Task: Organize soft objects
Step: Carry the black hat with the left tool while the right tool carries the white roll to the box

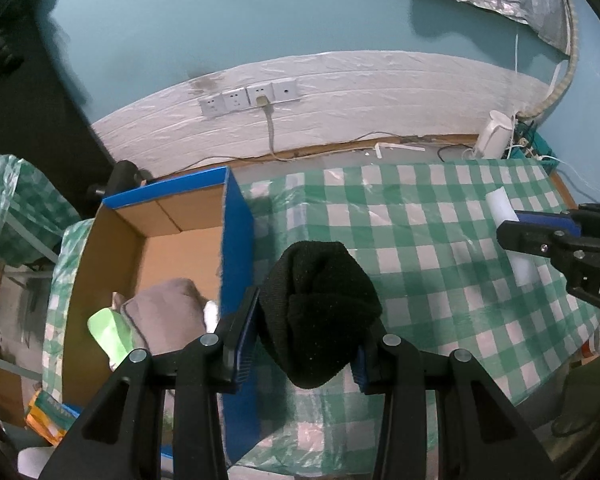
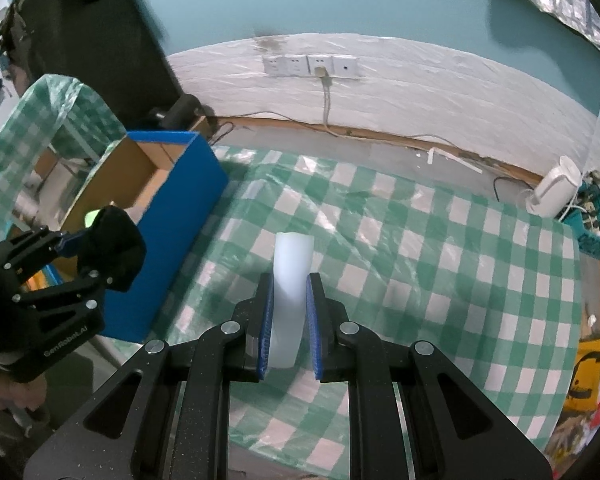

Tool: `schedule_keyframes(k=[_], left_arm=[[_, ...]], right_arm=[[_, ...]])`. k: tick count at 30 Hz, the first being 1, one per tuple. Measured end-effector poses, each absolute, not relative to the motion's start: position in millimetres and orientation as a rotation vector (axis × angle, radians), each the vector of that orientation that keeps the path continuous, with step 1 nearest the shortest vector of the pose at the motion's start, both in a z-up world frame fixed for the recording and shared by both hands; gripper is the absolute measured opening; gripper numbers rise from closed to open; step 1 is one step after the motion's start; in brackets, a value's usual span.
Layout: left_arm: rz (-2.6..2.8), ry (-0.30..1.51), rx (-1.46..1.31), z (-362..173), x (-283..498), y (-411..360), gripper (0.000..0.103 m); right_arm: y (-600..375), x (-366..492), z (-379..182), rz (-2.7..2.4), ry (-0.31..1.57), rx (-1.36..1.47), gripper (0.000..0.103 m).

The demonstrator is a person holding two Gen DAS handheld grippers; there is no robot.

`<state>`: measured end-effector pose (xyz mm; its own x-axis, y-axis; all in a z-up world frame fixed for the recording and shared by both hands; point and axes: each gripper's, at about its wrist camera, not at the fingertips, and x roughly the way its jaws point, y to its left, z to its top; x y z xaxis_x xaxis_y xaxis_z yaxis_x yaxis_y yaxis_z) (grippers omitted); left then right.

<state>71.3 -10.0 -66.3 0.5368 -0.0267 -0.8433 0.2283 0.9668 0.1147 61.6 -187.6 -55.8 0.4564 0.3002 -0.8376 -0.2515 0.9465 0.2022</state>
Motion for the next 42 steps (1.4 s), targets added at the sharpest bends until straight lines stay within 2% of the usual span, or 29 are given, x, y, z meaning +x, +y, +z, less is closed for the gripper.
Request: schedule_keyframes(k=[20, 42], left_arm=[[-0.033, 0.968, 0.158, -54.3, 69.1, 59.8, 0.040], [0.081, 0.995, 0.068, -64.8, 65.0, 133.1, 0.040]], right_arm=[[-115.6, 73.5, -38.3, 0.440, 1.030, 0.003, 0.014], [-24.1, 89.5, -42.2, 0.557, 1.057, -0.076, 0.014]])
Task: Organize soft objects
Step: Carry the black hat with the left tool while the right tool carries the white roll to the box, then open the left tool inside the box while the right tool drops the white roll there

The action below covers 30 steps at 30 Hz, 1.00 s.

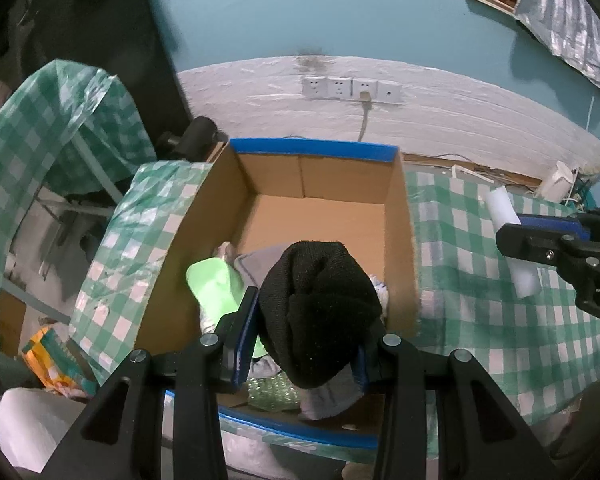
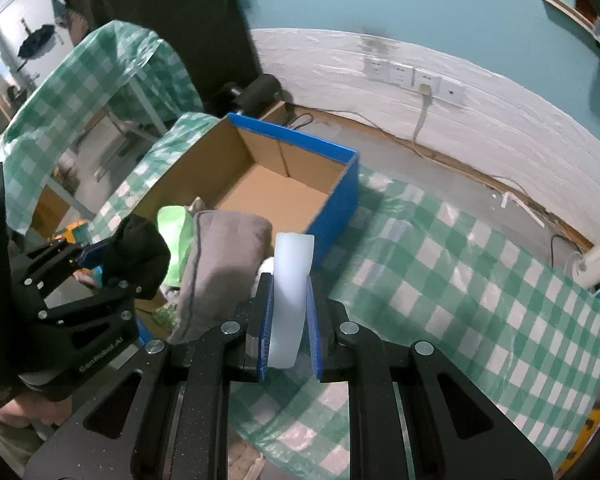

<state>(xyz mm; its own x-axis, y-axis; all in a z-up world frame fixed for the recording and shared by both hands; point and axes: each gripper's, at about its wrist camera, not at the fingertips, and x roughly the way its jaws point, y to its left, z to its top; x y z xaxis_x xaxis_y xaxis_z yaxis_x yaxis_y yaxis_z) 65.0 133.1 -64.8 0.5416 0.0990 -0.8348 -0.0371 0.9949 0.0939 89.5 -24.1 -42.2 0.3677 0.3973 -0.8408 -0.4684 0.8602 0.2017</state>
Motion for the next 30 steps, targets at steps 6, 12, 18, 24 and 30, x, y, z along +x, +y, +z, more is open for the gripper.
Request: schedule_keyframes(k=[6, 12, 18, 24, 30], left_arm=[[0.112, 1.026, 0.057, -75.9, 67.1, 145.6, 0.040], [0.130, 1.042, 0.047, -81.0, 67.8, 155.6, 0.041], [0.143, 1.078, 0.025, -93.2, 67.1, 165.7, 0.045], [0.163, 1.084, 0.032, -97.1, 64.8, 172.7, 0.061], [0.175, 1.063, 0.023, -87.8, 61.5, 178.8, 0.072]], right_arm=[[1.3, 95.2, -52.9, 0.589, 1.081, -0.103, 0.014], [25.3, 96.2, -66.3, 0.631, 1.117, -0.118, 0.014], [47.2, 98.9, -72.5, 0.672, 1.132, -0.129, 0.020], [53.1, 101.2, -76.5, 0.659, 1.126, -0.119, 0.038], [47.1, 100.3, -72.8, 0.629, 1.111, -0.106, 0.052]])
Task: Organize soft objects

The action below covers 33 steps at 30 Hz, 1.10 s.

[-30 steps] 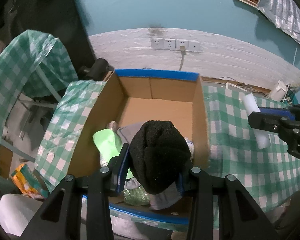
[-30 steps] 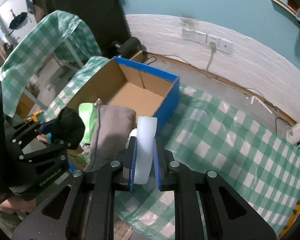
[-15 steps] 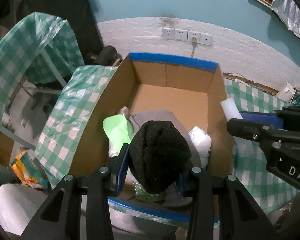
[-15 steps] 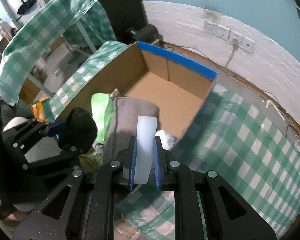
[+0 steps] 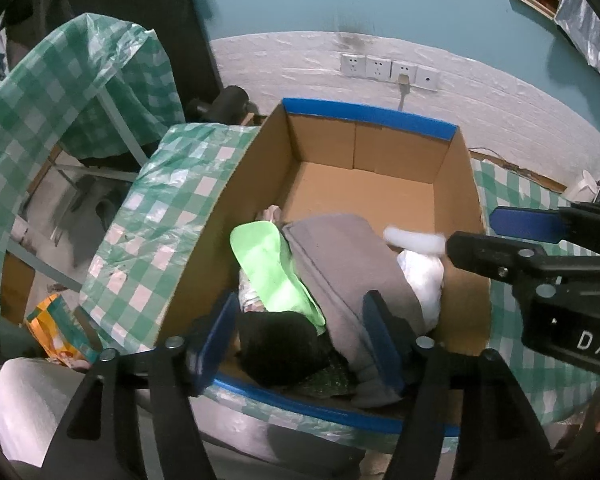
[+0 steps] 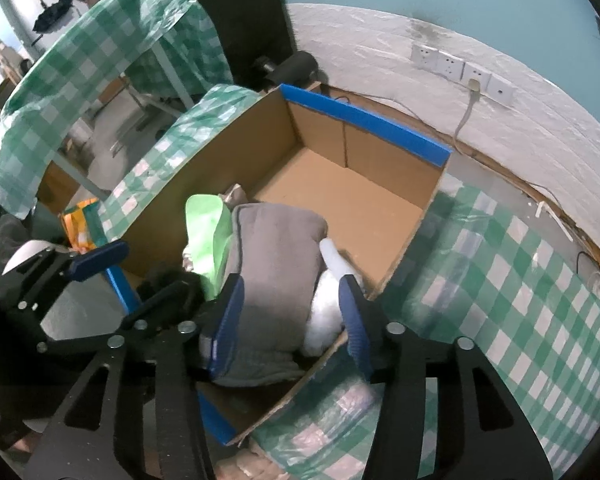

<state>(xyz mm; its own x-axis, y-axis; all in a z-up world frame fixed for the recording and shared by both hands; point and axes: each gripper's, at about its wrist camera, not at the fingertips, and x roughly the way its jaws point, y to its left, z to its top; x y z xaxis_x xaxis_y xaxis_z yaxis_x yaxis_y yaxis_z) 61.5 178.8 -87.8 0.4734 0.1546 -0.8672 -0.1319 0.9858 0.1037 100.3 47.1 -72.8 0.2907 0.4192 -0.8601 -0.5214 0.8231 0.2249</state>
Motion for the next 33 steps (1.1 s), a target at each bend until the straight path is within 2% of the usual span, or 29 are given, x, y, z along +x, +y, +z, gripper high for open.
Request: schedule_keyframes(k=[5, 10, 13, 20, 26, 29, 33], left_arm=[[0.178, 1.035, 0.058, -76.4, 53.9, 173.8, 0.078], [0.166, 1.001, 0.092, -62.9, 48.1, 164.6, 0.081], [0.157, 0.984, 0.100, -54.8, 45.0, 160.4, 0.088], [0.130, 0.968, 0.106, -45.7, 39.5, 148.5, 0.089], [0.130, 0.960, 0.117, -38.0, 32.9, 138.5, 0.095], [0.112, 0.942, 0.123, -31.4, 28.9, 130.8, 0.102], [0.096, 0.912, 0.145, -25.1, 25.6, 120.5, 0.102]], right_arm=[[33.2, 96.4, -61.1, 0.594, 1.079, -0.084, 0.061], [16.7, 89.4, -45.3, 0.563, 1.039, -0.064, 0.063], [6.8, 82.4, -36.9, 0.534, 1.012, -0.063, 0.065], [-17.6, 64.4, -25.2, 0.494, 0.991, -0.062, 0.065], [-33.6, 55.1, -13.8, 0.482, 0.953, -0.047, 0.065], [-40.7, 50.7, -14.5, 0.482, 0.954, -0.044, 0.066], [-50.6, 47.2, -14.9, 0.472, 0.951, -0.045, 0.066]])
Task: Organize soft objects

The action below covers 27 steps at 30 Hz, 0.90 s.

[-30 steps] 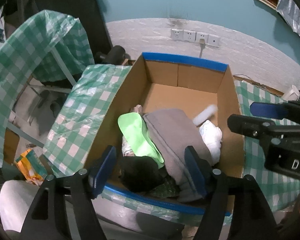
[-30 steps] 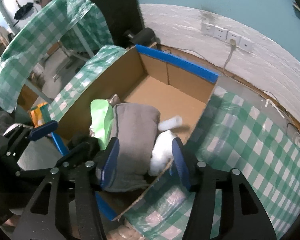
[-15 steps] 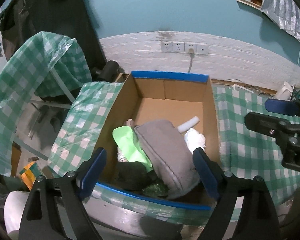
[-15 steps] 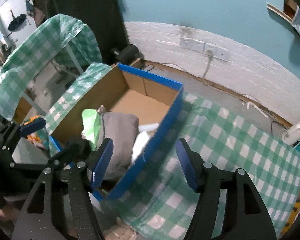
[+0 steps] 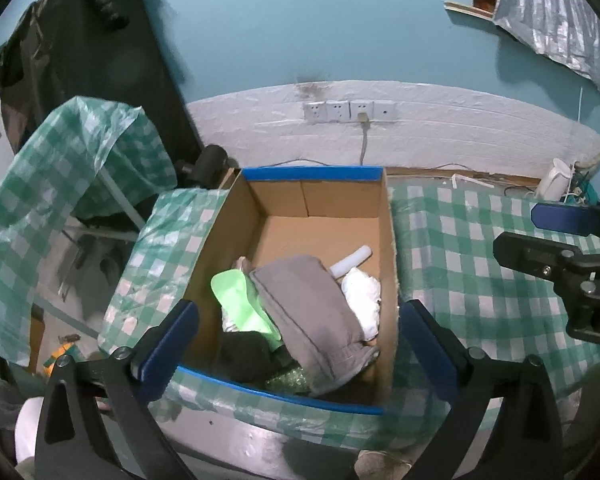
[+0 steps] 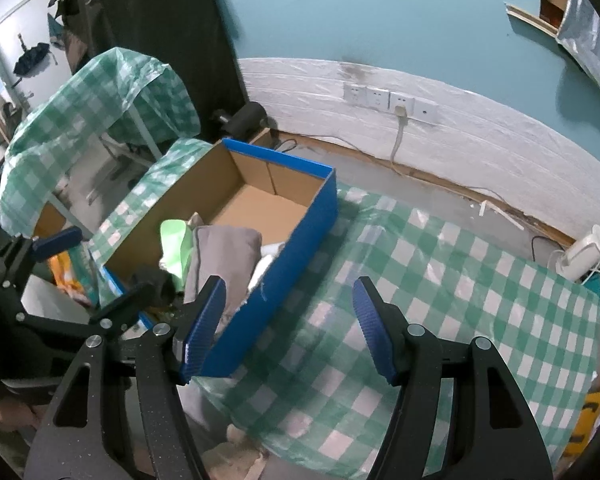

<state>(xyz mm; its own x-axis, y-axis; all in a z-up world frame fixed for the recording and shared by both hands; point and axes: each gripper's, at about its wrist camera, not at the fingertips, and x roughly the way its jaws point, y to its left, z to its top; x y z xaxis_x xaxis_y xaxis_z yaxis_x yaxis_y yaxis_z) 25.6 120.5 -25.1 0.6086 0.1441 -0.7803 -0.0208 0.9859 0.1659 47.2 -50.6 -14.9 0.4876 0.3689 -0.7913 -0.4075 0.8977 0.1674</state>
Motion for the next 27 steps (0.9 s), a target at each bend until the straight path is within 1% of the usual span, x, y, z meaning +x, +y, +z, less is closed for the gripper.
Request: schedule_keyframes(k=[12, 27], left_arm=[[0.101, 0.896, 0.125, -16.5, 26.5, 110.4, 0.102], [0.115, 0.897, 0.150, -20.4, 30.8, 101.3, 0.102]], right_arm=[[-75.3, 43.0, -12.5, 0.449, 0.934, -0.014, 0.066], [-81.7, 40.2, -14.3, 0.449, 0.944, -0.002, 0.066]])
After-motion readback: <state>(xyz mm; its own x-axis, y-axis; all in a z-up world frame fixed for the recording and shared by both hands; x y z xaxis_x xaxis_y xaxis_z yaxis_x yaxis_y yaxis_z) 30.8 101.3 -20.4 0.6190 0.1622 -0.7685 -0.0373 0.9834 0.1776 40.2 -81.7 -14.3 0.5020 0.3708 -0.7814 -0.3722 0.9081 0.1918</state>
